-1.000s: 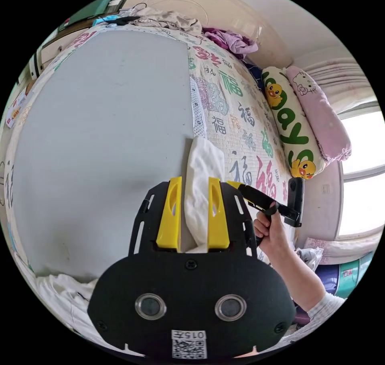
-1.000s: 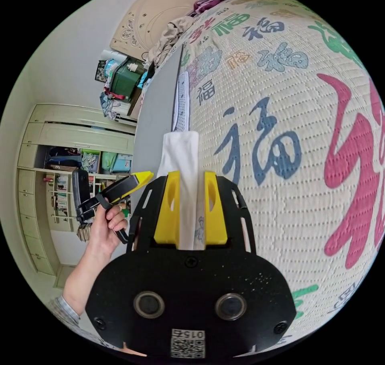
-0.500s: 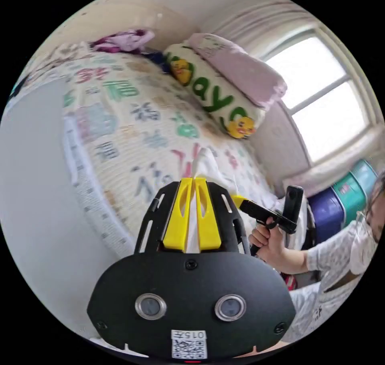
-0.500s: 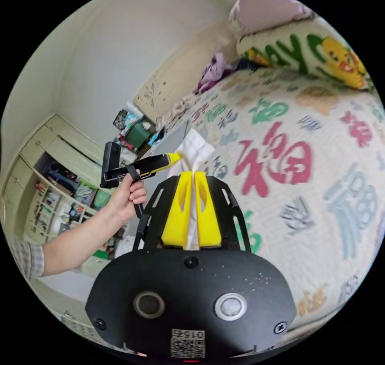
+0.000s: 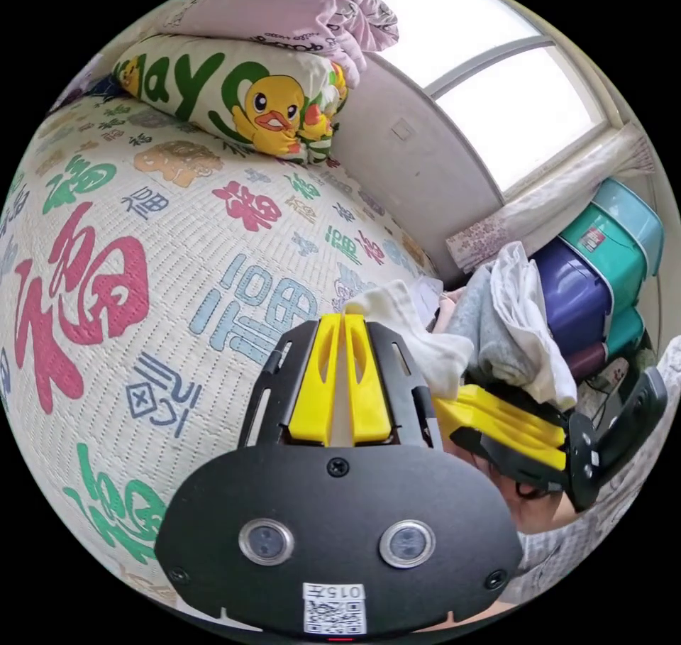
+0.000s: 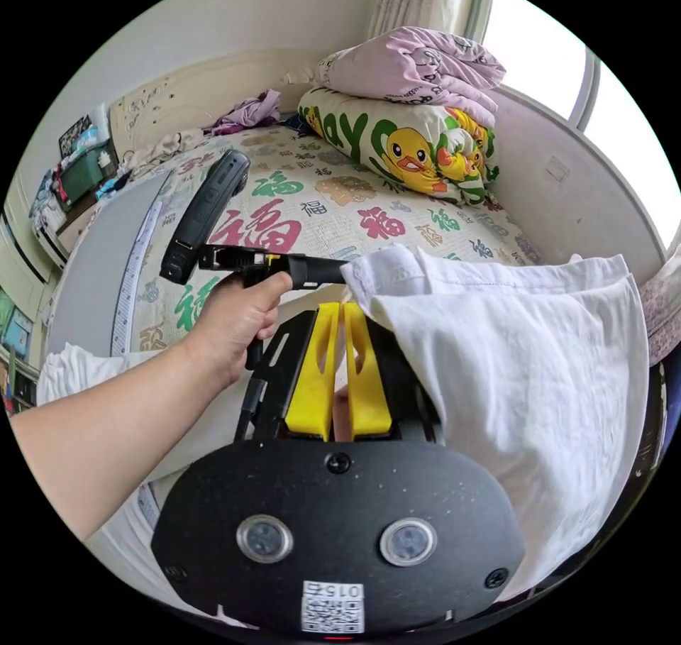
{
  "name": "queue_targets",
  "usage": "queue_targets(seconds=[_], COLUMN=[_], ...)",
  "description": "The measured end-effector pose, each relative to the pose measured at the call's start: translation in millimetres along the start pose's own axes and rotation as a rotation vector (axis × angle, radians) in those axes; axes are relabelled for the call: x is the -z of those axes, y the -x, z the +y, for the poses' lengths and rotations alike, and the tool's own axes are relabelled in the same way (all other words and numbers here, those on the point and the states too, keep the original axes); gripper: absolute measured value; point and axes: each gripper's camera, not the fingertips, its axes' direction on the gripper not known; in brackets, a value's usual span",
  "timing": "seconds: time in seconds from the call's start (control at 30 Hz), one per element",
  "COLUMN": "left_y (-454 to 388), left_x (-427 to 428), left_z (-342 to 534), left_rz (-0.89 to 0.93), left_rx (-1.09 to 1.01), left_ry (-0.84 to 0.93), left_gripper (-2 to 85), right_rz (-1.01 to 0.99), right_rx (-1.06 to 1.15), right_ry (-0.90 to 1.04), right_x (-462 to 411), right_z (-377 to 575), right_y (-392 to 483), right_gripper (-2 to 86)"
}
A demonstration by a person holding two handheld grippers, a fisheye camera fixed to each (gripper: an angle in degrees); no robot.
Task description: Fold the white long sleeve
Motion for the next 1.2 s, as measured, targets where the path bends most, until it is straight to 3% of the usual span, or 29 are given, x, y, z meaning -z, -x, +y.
queue_targets(seconds=[0.1,0.23,0.4,0.63,0.83,1.03,1.13,1.2], left_y=[0,2,23,10,-19,-54,-73,-74], left_x=[14,13,-18,111,241,388,471,531], left_z=[-2,-11,2,69,242,469,564,631], left_rz=[0.038,-0.002,0.041,-0.046,-0.198,-0.456,-0.560,-0.564], left_rx=[0.026,0.054,0.157,0.255,0.499,0.965,1.151,1.252], left_ry=[-0.101,-0.099,0.105,-0.240,-0.250,-0.160,-0.231,-0.374], left_gripper=[-0.3,0.3,5.3,6.2,5.8,5.7,6.1,6.9], right_rz=[-0.001,-0.021,-0.208,-0.380,-0.602,-0.736,-0.768,-0.782], right_rx=[-0.001,0.006,0.023,0.188,0.384,0.508,0.570,0.603], right_ry=[-0.007,-0.022,0.005,0.019,0.129,0.263,0.317,0.336], right_x=[16,39,63,98,113,137,161,178], right_z=[-11,-27,-49,-84,-113,-133,-141,-145], right_y=[-11,-27,-47,-59,-54,-31,-1,24], right_gripper=[0.0,1.8,4.2,3.5,3.6,3.7,4.0,4.1])
